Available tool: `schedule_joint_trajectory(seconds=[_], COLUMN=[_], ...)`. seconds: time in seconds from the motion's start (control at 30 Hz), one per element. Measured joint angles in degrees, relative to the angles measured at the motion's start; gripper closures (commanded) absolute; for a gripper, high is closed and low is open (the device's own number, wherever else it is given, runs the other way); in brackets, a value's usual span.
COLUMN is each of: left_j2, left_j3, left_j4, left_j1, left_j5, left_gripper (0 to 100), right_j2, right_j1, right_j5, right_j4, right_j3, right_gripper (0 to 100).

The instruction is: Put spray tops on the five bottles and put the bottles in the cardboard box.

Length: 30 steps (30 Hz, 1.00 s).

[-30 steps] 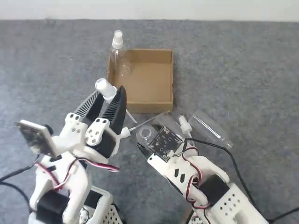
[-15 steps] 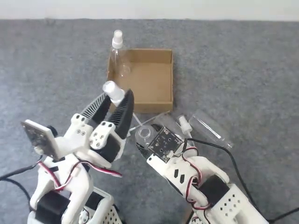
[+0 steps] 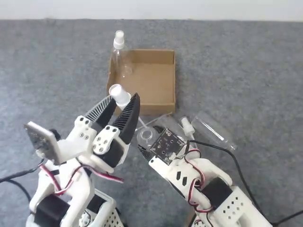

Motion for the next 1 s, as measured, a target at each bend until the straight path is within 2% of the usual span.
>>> schedule_joint_trajectory(seconds=[1.0], left_j2=[0.0], left_j3=[0.35], left_j4=[2.46], left_j1=[0.0], left_j5=[-2.55], left_gripper=[99], right_j2=[0.0], right_j1=[0.09], right_j5=[0.0], right_j4=[0.0], right_j3=[0.0], right_gripper=[99.1])
